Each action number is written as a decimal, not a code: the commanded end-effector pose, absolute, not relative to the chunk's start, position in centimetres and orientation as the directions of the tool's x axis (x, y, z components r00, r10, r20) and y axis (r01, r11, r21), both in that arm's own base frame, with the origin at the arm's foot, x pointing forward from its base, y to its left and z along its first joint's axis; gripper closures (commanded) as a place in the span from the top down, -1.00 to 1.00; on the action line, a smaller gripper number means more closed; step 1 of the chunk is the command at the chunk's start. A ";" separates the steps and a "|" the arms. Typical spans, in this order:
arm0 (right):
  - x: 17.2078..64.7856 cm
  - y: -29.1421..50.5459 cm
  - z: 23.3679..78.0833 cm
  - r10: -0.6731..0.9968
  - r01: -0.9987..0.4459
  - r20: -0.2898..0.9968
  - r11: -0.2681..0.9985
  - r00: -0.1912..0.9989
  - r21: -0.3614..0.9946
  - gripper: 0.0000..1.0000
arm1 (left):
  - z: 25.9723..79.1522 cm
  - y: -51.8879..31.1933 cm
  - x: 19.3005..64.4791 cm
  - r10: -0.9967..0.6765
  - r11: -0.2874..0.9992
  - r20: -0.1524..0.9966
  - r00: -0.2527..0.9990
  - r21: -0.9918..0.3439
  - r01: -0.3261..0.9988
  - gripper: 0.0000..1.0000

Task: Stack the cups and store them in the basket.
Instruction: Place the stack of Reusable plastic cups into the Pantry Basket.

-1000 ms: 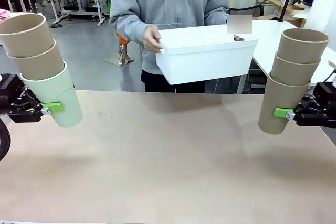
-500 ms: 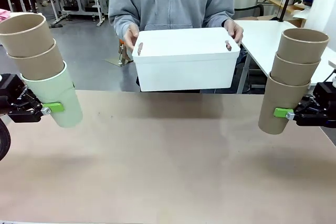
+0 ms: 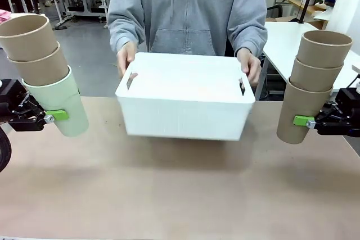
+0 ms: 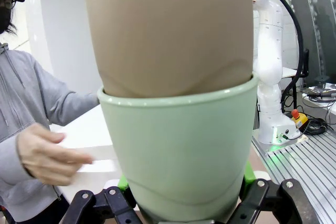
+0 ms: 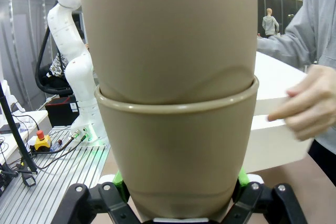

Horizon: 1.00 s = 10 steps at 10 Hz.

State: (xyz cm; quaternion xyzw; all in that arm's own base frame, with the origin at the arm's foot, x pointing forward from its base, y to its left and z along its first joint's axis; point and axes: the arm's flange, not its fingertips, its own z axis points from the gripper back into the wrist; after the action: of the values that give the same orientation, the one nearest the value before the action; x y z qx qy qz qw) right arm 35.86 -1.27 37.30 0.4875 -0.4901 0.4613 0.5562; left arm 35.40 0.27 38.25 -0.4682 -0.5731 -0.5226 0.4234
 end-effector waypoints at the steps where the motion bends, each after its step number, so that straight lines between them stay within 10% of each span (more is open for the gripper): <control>1: 35.8 -1.3 37.6 0.035 -0.992 0.996 0.099 0.086 0.082 0.69 | 38.6 0.4 35.4 0.103 0.020 0.972 -0.211 0.210 0.978 0.70; 10: 35.8 -1.3 37.6 0.035 -0.992 0.996 0.099 0.086 0.082 0.69 | 38.6 0.4 35.4 0.103 0.020 0.972 -0.211 0.210 0.978 0.70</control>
State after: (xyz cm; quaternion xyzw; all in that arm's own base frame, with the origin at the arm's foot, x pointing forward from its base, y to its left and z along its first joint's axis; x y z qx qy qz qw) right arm 35.86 -1.27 37.30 0.4875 -0.4901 0.4613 0.5562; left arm 35.40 0.27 38.25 -0.4682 -0.5731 -0.5225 0.4234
